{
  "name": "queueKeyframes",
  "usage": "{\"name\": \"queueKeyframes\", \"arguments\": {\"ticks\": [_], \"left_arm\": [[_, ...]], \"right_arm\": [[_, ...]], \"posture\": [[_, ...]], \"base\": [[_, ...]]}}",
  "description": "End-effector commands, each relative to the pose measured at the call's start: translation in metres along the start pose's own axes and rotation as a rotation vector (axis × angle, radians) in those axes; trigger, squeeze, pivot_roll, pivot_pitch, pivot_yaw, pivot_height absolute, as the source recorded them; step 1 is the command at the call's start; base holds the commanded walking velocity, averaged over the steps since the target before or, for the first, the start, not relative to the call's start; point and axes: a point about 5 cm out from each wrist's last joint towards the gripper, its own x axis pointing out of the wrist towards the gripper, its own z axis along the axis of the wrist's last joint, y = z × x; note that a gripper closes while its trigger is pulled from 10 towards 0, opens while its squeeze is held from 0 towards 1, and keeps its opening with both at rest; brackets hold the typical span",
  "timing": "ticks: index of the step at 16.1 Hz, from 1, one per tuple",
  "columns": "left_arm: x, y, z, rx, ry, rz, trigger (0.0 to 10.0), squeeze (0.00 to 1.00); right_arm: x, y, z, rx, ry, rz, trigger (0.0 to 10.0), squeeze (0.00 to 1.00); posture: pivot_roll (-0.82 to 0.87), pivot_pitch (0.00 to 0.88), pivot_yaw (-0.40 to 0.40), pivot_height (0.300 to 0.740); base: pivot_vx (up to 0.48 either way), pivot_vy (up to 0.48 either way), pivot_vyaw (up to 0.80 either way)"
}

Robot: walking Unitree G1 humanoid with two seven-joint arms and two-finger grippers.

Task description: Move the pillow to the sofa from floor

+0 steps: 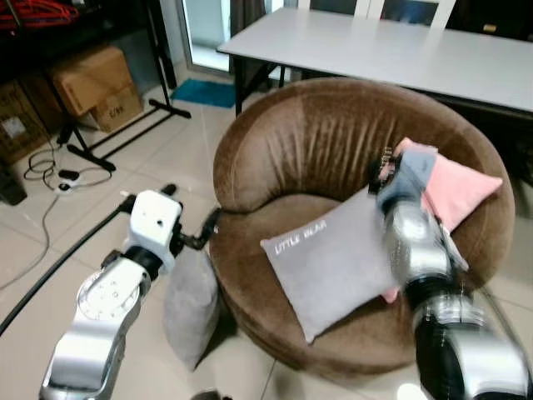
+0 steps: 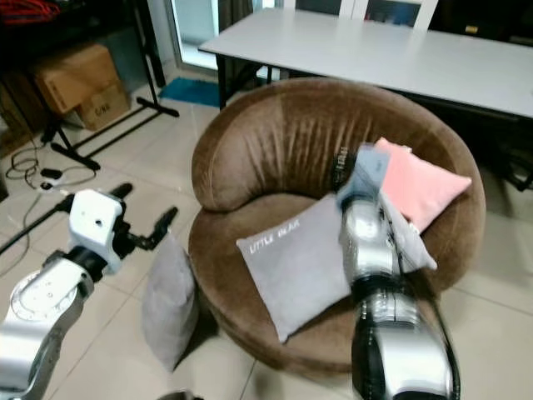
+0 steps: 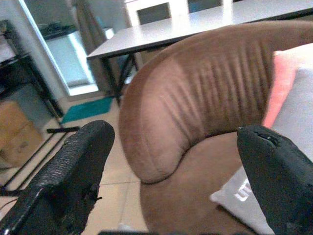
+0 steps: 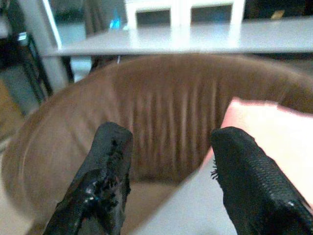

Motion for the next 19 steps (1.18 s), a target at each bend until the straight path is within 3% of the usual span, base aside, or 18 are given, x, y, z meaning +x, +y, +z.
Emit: {"name": "queueKeyframes", "arguments": {"ticks": [1, 2, 4, 6, 7, 8, 11, 12, 19], "left_arm": [[0.0, 0.004, -0.001, -0.004, -0.004, 0.054, 10.0, 0.37], [0.0, 0.004, -0.001, -0.004, -0.004, 0.054, 10.0, 0.37], [-0.001, -0.002, -0.004, 0.004, 0.002, 0.057, 10.0, 0.36], [0.0, -0.004, -0.005, 0.008, 0.006, 0.061, 10.0, 0.36], [0.001, -0.006, -0.005, 0.015, 0.005, 0.057, 10.0, 0.37], [0.001, -0.007, -0.005, 0.015, 0.001, 0.059, 10.0, 0.36], [-0.002, -0.007, -0.007, 0.016, 0.006, 0.068, 10.0, 0.37], [-0.002, -0.007, -0.008, 0.02, 0.007, 0.07, 10.0, 0.37], [0.0, -0.005, -0.007, 0.009, -0.004, 0.097, 10.0, 0.36]], "right_arm": [[-0.007, 0.004, 0.008, -0.006, -0.034, 0.051, 10.0, 1.0], [-0.007, 0.004, 0.008, -0.006, -0.034, 0.051, 10.0, 1.0], [-0.047, 0.015, 0.015, 0.083, -0.058, 0.113, 10.0, 1.0], [-0.062, 0.023, 0.017, 0.084, -0.052, 0.164, 10.0, 1.0], [-0.069, 0.026, 0.01, 0.081, -0.021, 0.18, 10.0, 0.85], [-0.073, 0.026, 0.008, 0.08, 0.003, 0.176, 10.0, 0.8], [-0.08, 0.025, 0.014, 0.044, 0.045, 0.175, 10.0, 0.37], [-0.081, 0.029, 0.014, -0.015, 0.052, 0.214, 10.0, 0.0], [-0.083, 0.031, 0.016, -0.001, 0.087, 0.252, 10.0, 0.0]], "posture": [[-0.04, 0.0, 0.013, 0.74], [-0.04, 0.0, 0.013, 0.74], [-0.06, 0.0, 0.016, 0.74], [-0.06, 0.0, 0.016, 0.74], [-0.07, 0.0, -0.001, 0.74], [-0.07, 0.0, -0.002, 0.74], [-0.07, 0.0, -0.015, 0.74], [-0.07, 0.0, -0.017, 0.74], [-0.07, 0.0, -0.032, 0.74]], "base": [[0.0, 0.0, 0.0], [0.0, 0.0, 0.0], [0.0, 0.414, 0.0], [0.0, 0.458, 0.0], [0.0, 0.461, 0.0], [0.0, 0.465, 0.0], [0.0, 0.48, 0.0], [0.0, 0.48, 0.0], [0.0, 0.411, 0.0]]}}
